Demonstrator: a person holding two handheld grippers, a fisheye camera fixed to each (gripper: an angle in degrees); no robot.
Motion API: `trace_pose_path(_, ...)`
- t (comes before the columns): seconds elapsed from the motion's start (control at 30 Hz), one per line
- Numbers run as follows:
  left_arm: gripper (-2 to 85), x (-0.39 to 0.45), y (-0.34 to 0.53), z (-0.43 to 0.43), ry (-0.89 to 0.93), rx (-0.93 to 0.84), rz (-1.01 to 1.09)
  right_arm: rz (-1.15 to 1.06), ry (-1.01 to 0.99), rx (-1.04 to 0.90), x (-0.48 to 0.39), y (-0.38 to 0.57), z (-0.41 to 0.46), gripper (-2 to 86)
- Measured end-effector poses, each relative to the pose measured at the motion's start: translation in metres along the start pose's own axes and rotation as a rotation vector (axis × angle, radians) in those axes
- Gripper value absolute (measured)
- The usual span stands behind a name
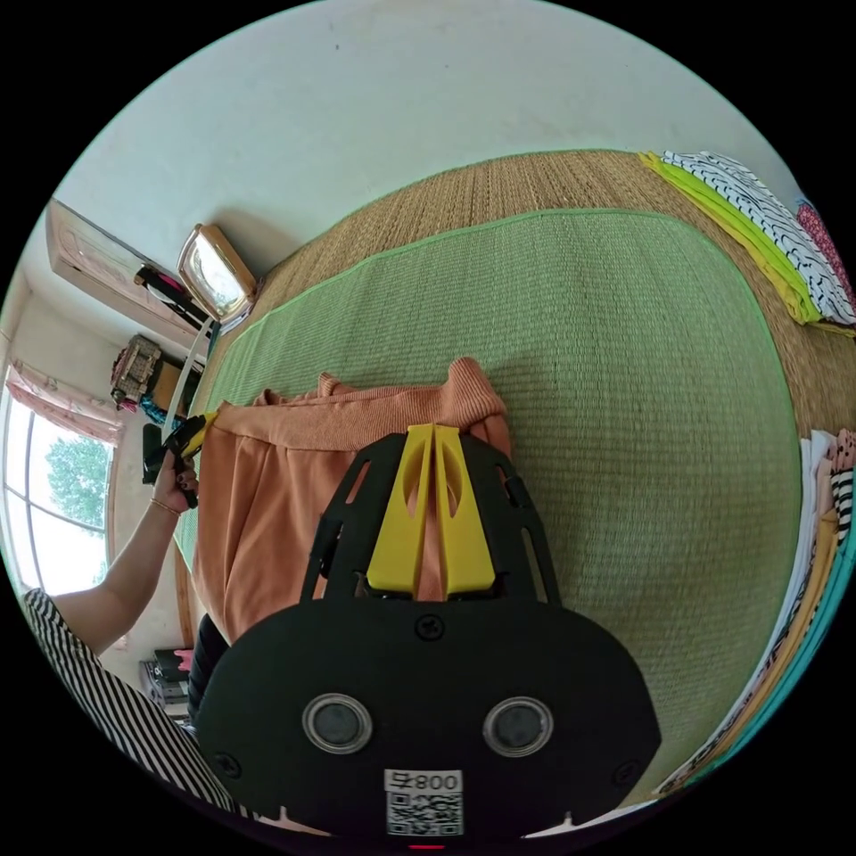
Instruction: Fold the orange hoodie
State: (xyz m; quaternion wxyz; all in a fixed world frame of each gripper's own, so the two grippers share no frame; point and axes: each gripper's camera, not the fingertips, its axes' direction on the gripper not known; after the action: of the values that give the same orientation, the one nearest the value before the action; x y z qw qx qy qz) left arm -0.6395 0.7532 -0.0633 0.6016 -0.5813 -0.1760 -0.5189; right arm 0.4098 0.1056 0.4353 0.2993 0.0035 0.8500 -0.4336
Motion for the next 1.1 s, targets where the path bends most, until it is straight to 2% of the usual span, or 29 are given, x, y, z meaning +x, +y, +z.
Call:
trace_pose_path(0.17,2.4,0.033,0.025,-0.029,-0.086,0.103,0.093,-0.004,-0.015,0.004,-0.003,0.004,-0.001,0.0)
trace_pose_path(0.27,1.1,0.056,0.047,-0.039,-0.032,0.12,0.195,-0.034,-0.04,0.057,-0.011,0.012,-0.017,0.0)
trace_pose_path(0.37,0.5,0.068,0.063,-0.015,-0.099,-0.031,0.272,-0.04,0.003,0.086,-0.014,0.018,-0.024,0.0)
trace_pose_path(0.5,0.2,0.058,0.077,0.012,-0.281,-0.116,0.263,0.012,0.046,0.045,0.002,0.014,-0.002,0.0)
trace_pose_path(0.57,0.2,0.046,0.086,0.014,-0.231,-0.095,0.202,0.031,0.022,0.047,0.005,0.013,0.006,0.0)
trace_pose_path(0.7,0.5,0.052,0.102,0.01,-0.237,-0.074,0.215,0.004,0.056,0.052,-0.005,0.015,0.005,0.0)
trace_pose_path(0.8,1.1,0.08,0.117,0.007,-0.178,-0.057,0.326,-0.065,0.036,0.083,-0.027,0.022,-0.003,0.1)
trace_pose_path(0.9,1.8,0.108,0.13,0.03,-0.13,-0.136,0.436,-0.16,0.042,0.07,-0.058,0.026,0.007,0.1)
trace_pose_path(1.1,0.6,0.116,0.144,0.096,-0.292,-0.307,0.491,-0.202,0.061,-0.074,-0.078,0.015,0.067,0.1)
